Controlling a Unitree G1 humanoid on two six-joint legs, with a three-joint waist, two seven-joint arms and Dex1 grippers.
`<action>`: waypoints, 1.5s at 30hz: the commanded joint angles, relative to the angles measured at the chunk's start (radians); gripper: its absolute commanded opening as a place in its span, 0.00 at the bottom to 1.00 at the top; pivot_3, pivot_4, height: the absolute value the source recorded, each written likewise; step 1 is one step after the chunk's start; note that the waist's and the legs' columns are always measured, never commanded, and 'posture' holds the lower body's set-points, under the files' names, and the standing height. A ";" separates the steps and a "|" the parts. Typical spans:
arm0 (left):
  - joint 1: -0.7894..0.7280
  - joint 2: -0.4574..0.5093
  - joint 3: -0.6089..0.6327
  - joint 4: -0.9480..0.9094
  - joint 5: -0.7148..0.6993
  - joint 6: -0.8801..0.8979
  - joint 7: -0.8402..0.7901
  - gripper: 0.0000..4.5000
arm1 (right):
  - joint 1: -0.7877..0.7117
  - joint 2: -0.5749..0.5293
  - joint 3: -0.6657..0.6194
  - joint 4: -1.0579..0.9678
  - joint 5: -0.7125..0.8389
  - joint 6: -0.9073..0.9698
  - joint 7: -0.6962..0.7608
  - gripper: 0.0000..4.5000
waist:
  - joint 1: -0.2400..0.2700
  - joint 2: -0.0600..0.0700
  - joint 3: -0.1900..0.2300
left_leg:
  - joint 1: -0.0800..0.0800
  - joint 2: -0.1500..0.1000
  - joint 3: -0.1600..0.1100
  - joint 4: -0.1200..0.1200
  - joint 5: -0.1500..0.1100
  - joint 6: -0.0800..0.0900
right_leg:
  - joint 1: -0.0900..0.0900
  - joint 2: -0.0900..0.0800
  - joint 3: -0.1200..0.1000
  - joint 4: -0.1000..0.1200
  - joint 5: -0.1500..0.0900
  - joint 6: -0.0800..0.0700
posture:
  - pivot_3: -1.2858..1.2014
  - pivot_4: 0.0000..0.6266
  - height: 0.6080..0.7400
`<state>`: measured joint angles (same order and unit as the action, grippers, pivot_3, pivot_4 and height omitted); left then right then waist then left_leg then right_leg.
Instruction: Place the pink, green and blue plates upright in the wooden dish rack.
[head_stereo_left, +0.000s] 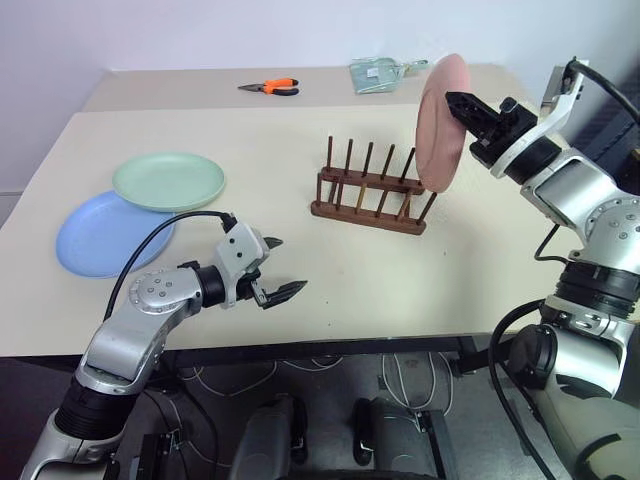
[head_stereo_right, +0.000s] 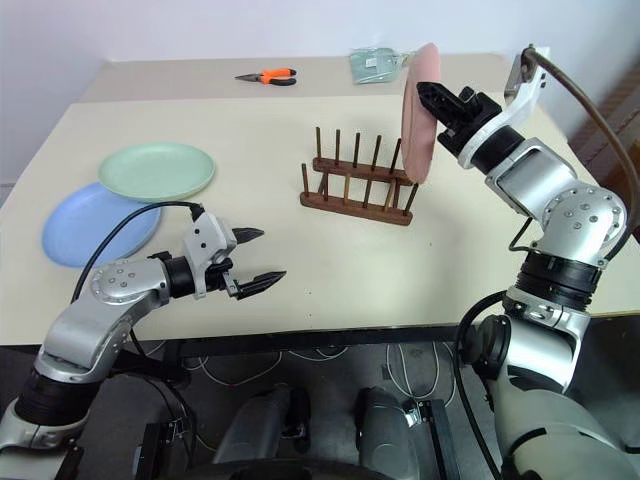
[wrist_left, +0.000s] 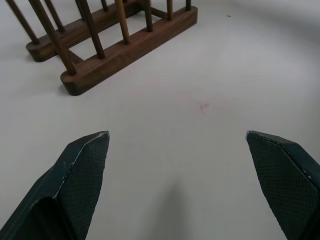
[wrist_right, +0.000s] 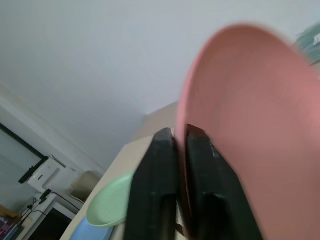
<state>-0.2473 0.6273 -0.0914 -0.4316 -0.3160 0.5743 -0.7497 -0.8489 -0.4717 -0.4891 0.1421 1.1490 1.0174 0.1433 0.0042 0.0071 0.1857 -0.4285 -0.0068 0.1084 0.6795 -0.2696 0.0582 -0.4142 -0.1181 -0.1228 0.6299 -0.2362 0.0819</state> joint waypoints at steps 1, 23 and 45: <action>-0.005 0.001 0.019 -0.018 -0.003 -0.009 0.008 1.00 | -0.036 -0.007 0.002 -0.023 -0.003 -0.018 0.011 0.56 | 0.000 0.000 0.000 | 0.000 0.000 0.000 0.000 0.000 0.000 | 0.000 0.000 0.000 0.000 0.000 0.000 | 0.52 0.24 1.00; -0.023 -0.008 0.011 -0.004 0.000 -0.019 0.015 1.00 | 0.005 -0.065 0.106 -0.030 -0.178 -0.067 0.122 0.99 | 0.000 0.000 0.000 | 0.000 0.000 0.000 0.000 0.000 0.000 | -0.001 0.000 0.000 0.000 0.000 0.000 | 0.52 0.24 1.00; -0.011 -0.004 0.013 -0.019 0.004 -0.015 0.025 1.00 | -0.066 -0.097 0.071 0.012 -0.230 -0.064 0.226 0.01 | 0.001 0.001 0.001 | -0.001 0.000 0.000 -0.001 0.000 0.000 | -0.001 -0.001 0.000 0.000 0.000 0.000 | 0.52 0.24 1.00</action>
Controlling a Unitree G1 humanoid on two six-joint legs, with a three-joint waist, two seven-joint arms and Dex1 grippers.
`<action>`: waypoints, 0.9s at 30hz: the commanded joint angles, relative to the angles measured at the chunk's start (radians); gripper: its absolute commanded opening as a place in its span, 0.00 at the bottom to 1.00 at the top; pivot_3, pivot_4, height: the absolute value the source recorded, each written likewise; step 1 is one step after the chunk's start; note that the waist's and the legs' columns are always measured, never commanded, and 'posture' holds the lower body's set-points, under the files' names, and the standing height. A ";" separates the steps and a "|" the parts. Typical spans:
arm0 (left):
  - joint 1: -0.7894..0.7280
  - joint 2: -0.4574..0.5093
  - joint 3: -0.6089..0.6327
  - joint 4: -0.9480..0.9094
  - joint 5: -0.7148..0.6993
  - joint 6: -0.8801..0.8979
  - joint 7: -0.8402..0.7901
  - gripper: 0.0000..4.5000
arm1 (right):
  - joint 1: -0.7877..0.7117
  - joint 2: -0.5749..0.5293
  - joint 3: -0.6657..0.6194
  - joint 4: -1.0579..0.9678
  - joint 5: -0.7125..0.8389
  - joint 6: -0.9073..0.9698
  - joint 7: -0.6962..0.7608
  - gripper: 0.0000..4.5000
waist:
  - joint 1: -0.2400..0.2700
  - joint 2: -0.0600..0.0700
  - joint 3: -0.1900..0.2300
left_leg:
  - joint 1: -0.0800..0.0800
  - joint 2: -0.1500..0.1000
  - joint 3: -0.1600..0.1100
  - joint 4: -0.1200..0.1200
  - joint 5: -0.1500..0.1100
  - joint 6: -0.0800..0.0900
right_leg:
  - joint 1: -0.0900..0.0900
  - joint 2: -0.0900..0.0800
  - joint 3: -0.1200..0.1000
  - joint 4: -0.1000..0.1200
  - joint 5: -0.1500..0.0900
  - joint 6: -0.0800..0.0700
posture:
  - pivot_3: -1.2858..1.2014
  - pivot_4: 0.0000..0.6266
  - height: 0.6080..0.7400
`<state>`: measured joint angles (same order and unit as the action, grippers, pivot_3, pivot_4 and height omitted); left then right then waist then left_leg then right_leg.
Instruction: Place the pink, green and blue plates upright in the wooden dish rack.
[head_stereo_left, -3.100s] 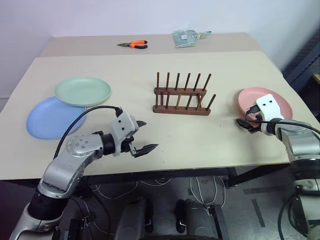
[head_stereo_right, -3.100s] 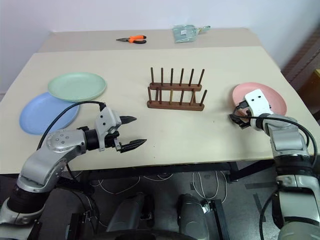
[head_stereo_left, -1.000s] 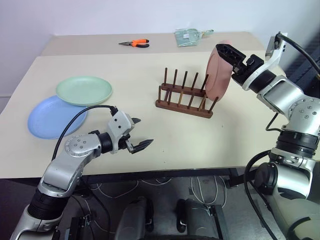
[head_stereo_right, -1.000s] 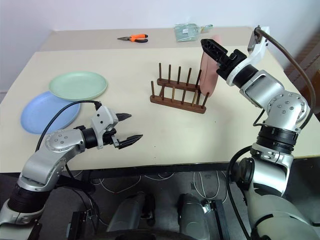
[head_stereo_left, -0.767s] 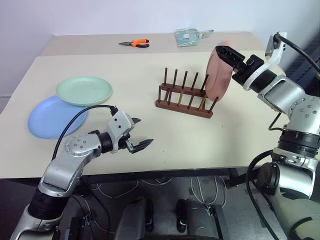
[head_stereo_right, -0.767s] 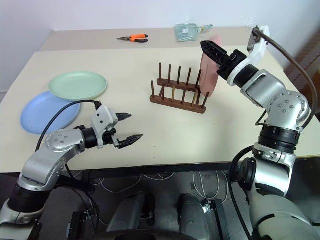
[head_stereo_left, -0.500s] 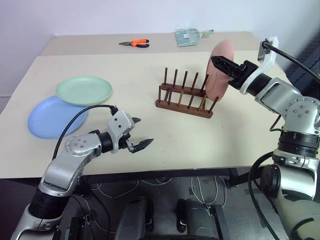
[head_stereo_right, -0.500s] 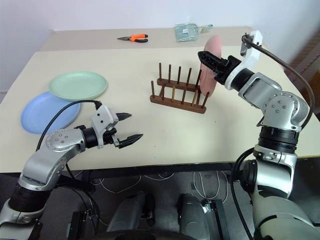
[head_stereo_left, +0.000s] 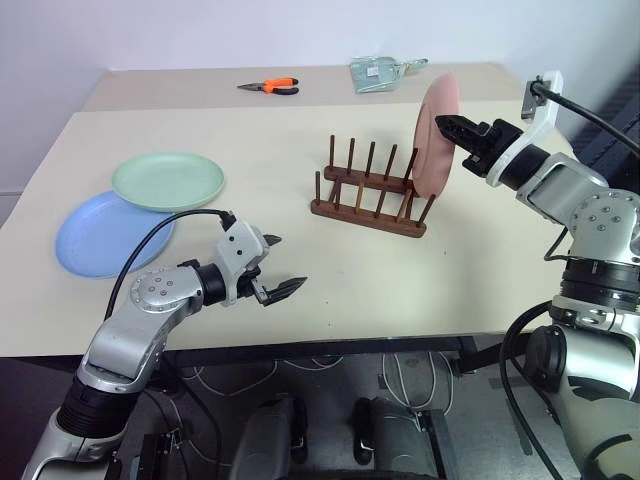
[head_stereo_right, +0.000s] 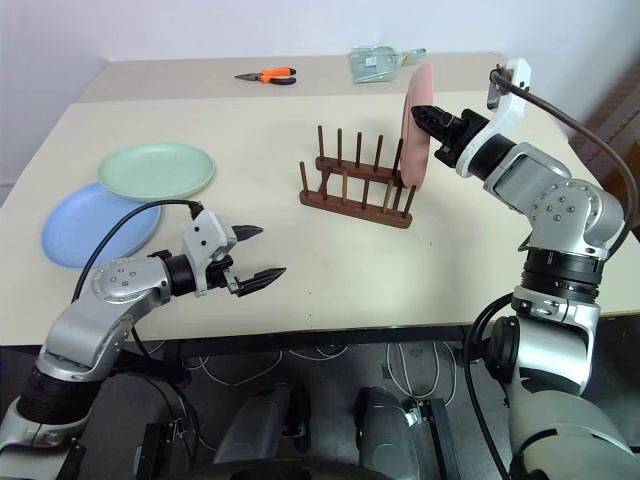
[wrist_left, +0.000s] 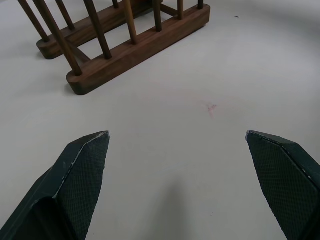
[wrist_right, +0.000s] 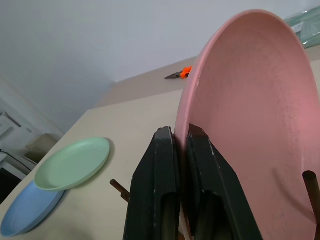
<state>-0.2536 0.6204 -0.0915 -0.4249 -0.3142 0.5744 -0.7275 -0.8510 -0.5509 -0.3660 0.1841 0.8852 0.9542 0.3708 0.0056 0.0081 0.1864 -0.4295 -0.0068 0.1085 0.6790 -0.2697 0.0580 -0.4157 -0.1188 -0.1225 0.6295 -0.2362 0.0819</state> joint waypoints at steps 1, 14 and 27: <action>-0.004 0.003 0.014 -0.027 0.001 -0.015 0.003 1.00 | -0.070 -0.019 -0.061 -0.032 0.041 0.004 -0.007 0.01 | 0.000 0.001 0.000 | 0.000 0.000 0.000 0.000 0.000 0.000 | -0.001 0.000 0.000 0.000 0.000 0.000 | 0.52 0.24 1.00; -0.010 0.003 0.008 -0.023 0.000 -0.015 0.003 1.00 | -0.146 0.027 -0.182 -0.124 0.216 0.097 -0.201 0.01 | 0.000 0.000 0.000 | -0.008 0.000 0.001 0.001 0.001 0.000 | -0.009 0.001 0.000 0.001 0.000 0.000 | 0.52 0.24 1.00; -0.016 0.004 0.002 -0.017 -0.001 -0.017 -0.006 1.00 | -0.058 0.096 -0.237 -0.264 0.487 0.084 -0.548 0.01 | 0.000 0.000 0.000 | -0.009 0.000 0.001 0.001 0.001 0.000 | -0.009 0.002 0.000 0.001 0.000 0.000 | 0.52 0.24 1.00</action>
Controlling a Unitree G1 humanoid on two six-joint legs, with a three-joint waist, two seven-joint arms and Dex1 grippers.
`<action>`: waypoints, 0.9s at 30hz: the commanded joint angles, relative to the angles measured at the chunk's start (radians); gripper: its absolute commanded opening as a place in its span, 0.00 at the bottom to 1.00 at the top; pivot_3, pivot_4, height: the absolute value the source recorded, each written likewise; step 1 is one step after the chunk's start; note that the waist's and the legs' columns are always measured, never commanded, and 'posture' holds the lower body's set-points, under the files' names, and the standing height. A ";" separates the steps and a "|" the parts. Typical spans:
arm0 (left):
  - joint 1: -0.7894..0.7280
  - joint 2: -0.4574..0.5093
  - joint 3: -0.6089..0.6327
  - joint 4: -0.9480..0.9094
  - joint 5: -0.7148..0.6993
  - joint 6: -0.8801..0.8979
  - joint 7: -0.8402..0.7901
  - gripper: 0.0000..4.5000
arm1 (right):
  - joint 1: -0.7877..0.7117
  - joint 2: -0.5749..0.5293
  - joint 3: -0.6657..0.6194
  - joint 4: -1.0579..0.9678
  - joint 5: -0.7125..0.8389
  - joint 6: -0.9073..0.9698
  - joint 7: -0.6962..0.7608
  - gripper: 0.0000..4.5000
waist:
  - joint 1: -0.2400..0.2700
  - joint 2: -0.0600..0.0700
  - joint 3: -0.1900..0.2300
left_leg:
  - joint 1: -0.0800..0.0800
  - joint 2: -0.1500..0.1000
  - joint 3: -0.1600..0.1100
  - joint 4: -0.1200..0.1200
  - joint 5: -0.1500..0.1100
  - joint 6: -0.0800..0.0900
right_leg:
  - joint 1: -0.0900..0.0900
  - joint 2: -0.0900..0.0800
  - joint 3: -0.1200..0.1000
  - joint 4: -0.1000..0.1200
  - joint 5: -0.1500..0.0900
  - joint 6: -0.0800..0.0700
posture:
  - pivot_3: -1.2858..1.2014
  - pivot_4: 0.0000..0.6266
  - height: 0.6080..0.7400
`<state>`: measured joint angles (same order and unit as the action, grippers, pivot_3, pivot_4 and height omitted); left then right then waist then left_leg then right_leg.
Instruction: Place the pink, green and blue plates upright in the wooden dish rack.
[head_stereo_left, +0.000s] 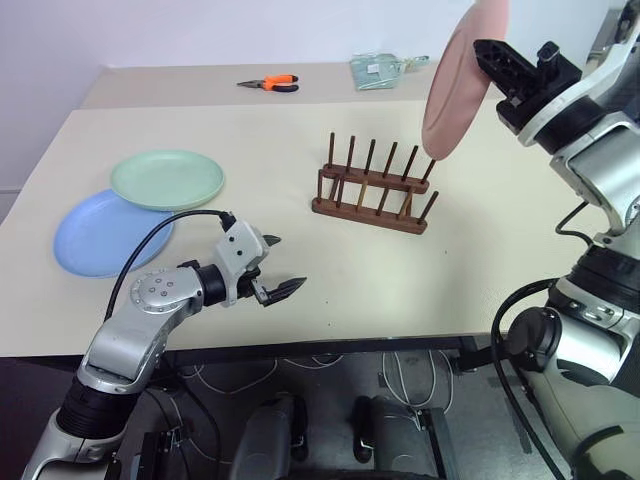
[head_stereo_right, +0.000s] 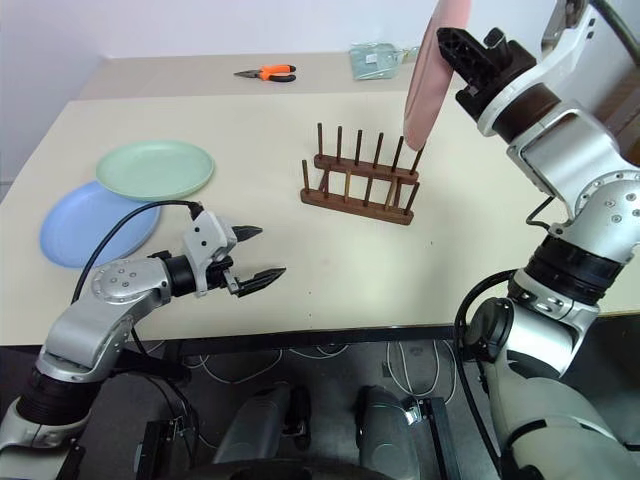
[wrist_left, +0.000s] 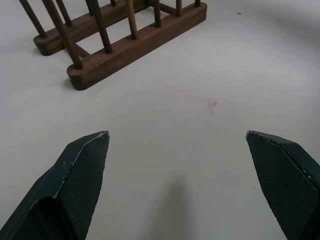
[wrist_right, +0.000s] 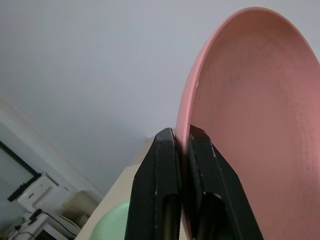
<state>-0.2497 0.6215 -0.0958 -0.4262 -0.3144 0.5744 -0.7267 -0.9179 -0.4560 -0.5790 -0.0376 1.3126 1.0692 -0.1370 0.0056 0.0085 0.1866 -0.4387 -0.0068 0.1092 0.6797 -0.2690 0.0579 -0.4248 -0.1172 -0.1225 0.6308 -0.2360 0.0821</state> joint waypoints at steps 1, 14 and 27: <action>-0.024 0.003 0.007 -0.013 -0.001 -0.016 -0.008 1.00 | 0.021 0.005 -0.024 -0.044 0.077 -0.036 -0.056 0.01 | 0.000 0.000 0.000 | 0.000 0.000 0.000 0.000 0.000 0.000 | 0.000 0.000 0.000 0.000 0.000 0.000 | 0.52 0.24 1.00; -0.030 0.004 0.005 -0.008 0.006 -0.018 -0.013 1.00 | 0.141 -0.005 0.073 0.037 0.028 -0.098 -0.008 0.08 | -0.002 0.000 0.000 | 0.000 0.000 0.000 0.000 0.000 0.000 | 0.000 0.002 0.000 0.000 0.000 0.000 | 0.52 0.24 1.00; -0.118 -0.149 0.277 0.066 -0.036 0.077 0.312 1.00 | 0.129 -0.386 0.335 -0.003 -0.638 -0.556 0.545 0.68 | 0.007 0.000 0.000 | -0.003 0.000 0.000 0.002 0.000 0.001 | -0.002 0.001 0.001 0.000 0.000 0.001 | 0.52 0.24 1.00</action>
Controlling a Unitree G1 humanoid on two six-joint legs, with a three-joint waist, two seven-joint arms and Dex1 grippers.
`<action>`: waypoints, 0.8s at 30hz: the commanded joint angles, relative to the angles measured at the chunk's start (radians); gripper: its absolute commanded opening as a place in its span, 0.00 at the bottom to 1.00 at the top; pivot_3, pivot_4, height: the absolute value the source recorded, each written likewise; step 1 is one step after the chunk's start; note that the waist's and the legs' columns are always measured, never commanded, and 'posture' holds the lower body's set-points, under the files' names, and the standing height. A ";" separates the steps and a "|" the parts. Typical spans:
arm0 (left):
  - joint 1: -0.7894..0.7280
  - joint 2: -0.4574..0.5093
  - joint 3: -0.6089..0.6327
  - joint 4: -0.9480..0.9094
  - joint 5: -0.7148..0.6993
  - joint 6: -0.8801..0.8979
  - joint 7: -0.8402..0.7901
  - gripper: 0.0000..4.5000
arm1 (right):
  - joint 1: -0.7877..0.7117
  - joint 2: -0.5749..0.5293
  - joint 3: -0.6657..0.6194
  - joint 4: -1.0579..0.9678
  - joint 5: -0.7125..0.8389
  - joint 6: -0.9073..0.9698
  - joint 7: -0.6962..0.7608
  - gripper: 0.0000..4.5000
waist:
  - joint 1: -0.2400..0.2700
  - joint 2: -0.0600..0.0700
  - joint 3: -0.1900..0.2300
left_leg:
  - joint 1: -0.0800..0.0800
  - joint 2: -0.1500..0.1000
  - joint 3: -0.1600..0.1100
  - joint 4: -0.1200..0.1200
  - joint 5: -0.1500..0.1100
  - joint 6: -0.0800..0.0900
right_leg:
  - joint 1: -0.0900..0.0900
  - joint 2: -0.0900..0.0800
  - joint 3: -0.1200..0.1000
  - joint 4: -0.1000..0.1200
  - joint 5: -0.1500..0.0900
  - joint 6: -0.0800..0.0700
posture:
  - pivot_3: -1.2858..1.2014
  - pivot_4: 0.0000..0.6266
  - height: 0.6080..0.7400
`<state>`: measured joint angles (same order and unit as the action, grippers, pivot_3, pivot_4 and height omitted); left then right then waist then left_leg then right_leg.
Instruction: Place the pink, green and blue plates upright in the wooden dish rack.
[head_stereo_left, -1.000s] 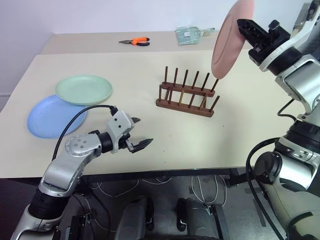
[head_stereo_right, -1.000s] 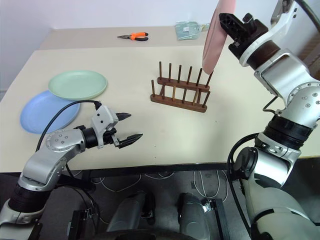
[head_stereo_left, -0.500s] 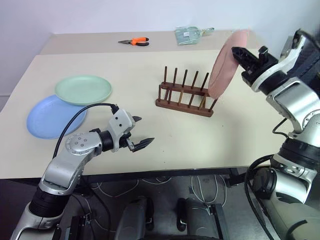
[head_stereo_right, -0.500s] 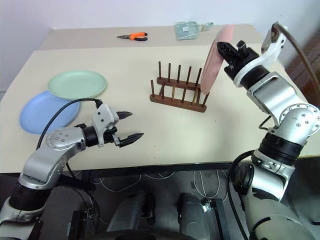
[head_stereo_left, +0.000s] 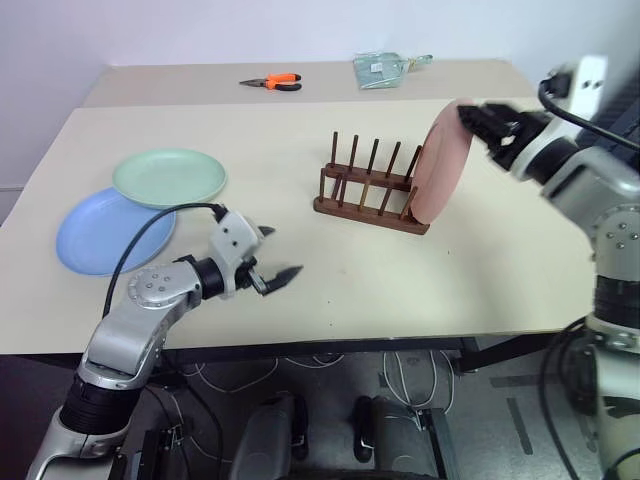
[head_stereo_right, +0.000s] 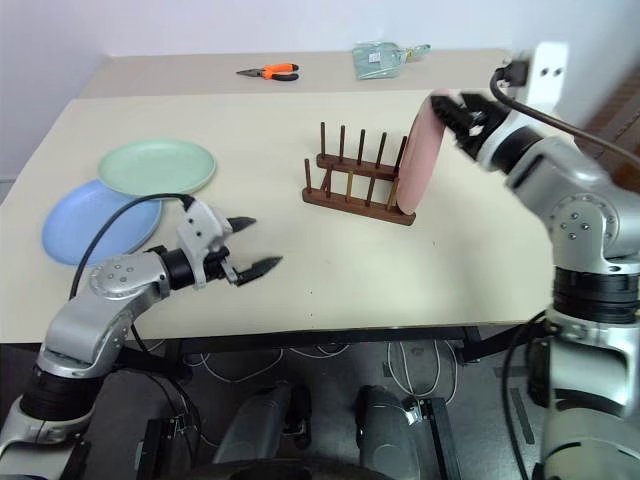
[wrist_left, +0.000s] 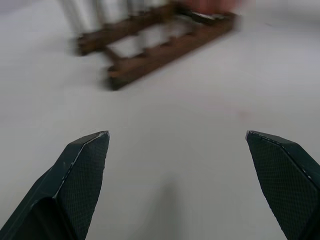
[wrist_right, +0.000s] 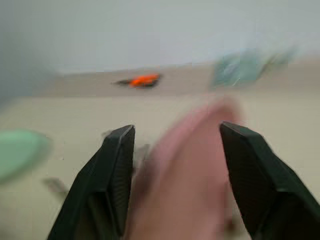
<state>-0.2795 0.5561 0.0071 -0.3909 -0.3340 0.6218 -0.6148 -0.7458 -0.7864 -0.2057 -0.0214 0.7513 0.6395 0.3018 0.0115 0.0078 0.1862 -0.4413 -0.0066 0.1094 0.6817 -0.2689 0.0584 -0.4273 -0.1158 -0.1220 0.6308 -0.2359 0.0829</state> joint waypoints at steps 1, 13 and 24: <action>-0.129 -0.121 0.238 0.058 -0.004 0.045 0.297 1.00 | -0.053 -0.078 -0.045 -0.017 -0.097 -0.159 0.144 0.75 | 0.001 -0.001 0.001 | 0.000 0.000 0.000 0.001 0.000 0.000 | 0.000 0.000 0.000 0.000 0.000 0.001 | 0.52 0.24 1.00; -0.397 -0.241 0.483 0.216 0.190 0.360 0.874 1.00 | 0.072 -0.030 0.171 -0.431 0.030 -0.030 0.455 0.99 | 0.006 -0.010 0.000 | 0.000 0.000 -0.002 0.002 0.000 0.000 | 0.002 -0.001 -0.001 0.000 0.002 0.002 | 0.52 0.24 1.00; -0.563 -0.261 0.691 0.566 0.070 0.388 0.897 1.00 | 0.232 0.090 0.300 -0.552 -0.053 -0.007 0.417 0.99 | 0.017 -0.015 0.000 | 0.000 -0.001 -0.003 0.003 0.001 0.000 | 0.002 -0.001 -0.002 0.000 0.002 0.003 | 0.52 0.24 1.00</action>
<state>-0.8050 0.2902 0.6541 0.1415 -0.2315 1.0448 0.2709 -0.5170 -0.7063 0.0982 -0.5353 0.7128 0.6400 0.7289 0.0281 -0.0075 0.1858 -0.4414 -0.0080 0.1068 0.6846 -0.2683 0.0579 -0.4251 -0.1167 -0.1238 0.6305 -0.2336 0.0860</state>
